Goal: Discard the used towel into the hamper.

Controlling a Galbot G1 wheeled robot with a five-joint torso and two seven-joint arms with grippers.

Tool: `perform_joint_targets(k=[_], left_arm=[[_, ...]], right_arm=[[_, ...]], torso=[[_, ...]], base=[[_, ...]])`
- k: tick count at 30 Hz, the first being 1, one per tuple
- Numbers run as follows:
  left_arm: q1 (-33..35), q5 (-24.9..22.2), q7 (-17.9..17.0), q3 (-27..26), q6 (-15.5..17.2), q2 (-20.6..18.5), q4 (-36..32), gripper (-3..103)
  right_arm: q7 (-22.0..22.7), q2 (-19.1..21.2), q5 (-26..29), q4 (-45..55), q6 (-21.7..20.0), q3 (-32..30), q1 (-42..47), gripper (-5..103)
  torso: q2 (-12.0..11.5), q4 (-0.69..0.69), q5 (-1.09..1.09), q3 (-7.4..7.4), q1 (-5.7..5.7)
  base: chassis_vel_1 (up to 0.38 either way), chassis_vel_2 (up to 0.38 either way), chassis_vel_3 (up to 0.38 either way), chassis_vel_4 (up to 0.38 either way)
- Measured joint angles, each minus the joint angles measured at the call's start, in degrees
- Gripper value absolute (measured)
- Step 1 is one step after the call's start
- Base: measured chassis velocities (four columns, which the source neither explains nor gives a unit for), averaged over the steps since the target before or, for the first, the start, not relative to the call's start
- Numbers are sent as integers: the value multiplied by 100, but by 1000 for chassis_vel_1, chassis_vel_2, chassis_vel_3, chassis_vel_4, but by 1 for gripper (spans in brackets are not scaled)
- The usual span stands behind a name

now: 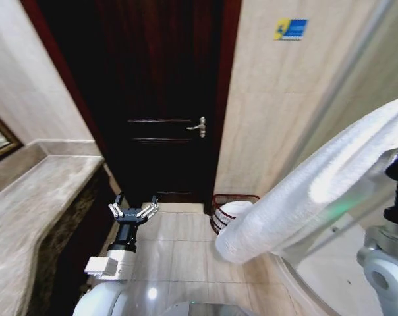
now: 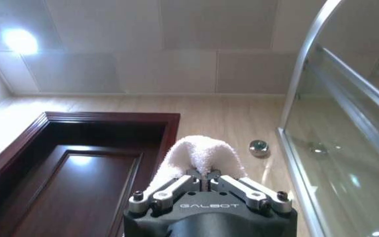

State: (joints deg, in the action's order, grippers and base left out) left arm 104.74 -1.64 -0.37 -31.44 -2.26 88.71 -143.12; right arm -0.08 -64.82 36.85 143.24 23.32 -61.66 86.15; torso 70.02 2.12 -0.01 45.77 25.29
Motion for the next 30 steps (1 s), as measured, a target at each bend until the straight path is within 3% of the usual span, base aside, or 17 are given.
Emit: perform_joint_targets(k=[13, 24, 30], left_arm=[[0, 0, 0, 1, 0, 1, 0, 100], [0, 0, 0, -1, 0, -2, 0, 100], [0, 0, 0, 1, 0, 0, 0, 100]], right_arm=[[-33, -5, -19, 0, -60, 14, -17, 3], [-73, -29, -17, 0, 19, 66, -18, 3], [-62, 59, -21, -5, 1, 224, -270, 3]], torso=[[0, -2, 2, 0, 0], [0, -1, -5, 0, 0], [0, -2, 4, 0, 0]], base=[[13, 16, -12, -10], [127, 122, -122, -131], [10, 21, -19, -9]])
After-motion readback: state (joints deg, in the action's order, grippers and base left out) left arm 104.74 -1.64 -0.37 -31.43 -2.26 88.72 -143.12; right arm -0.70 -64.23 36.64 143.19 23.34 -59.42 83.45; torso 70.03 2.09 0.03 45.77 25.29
